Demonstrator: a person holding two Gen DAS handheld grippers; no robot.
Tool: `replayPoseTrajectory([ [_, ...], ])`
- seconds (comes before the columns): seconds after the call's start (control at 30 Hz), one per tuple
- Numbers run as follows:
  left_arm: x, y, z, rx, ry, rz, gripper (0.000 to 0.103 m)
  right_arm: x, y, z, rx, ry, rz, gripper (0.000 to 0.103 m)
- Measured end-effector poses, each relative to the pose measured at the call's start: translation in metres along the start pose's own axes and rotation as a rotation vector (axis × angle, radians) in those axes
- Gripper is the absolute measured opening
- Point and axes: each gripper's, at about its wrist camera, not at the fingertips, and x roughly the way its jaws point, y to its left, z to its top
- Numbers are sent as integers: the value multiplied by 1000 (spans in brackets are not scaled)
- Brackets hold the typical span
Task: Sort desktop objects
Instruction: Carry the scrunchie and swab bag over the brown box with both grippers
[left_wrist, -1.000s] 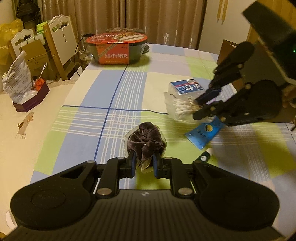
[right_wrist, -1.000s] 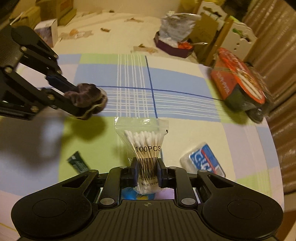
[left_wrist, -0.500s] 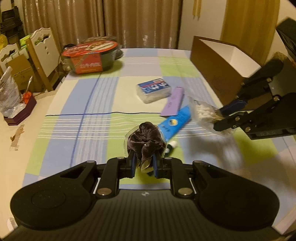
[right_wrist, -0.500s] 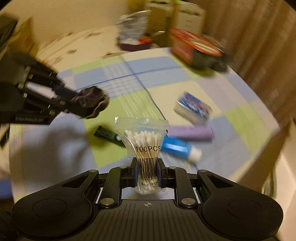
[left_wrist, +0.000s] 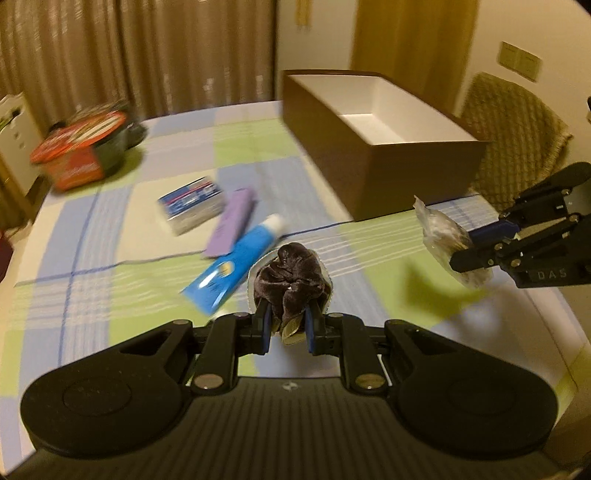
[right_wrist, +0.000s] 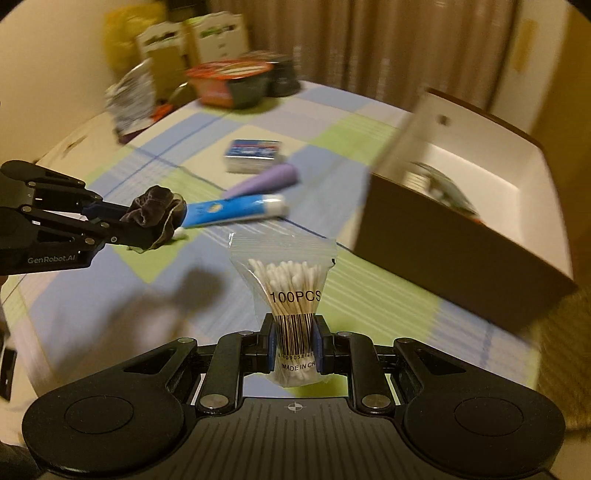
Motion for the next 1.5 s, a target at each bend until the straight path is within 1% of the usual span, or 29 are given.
replayPoseTrajectory([
  [0.3,19,-49,28,124,-11,-93,14,-42,-38,-21,127,-42,-111,18],
  [0.5,29,-69,42,174,-16,-129,14,-55,-55,-26,175,-56,-153,18],
  [0.73,32,-75,48,187,-10,-131,14,-57,-64,-28,189,-58,-159,18],
  [1.2,34,-78,56,173,-15,-137,14,-58,-74,-24,192,-59,-167,18],
  [1.37,34,-82,68,188,-36,-143,14,-66,-78,-20,213,-83,-162,18],
  [1.5,35,-86,89,216,-73,-142,14,-75,-88,-6,207,-116,-168,18],
])
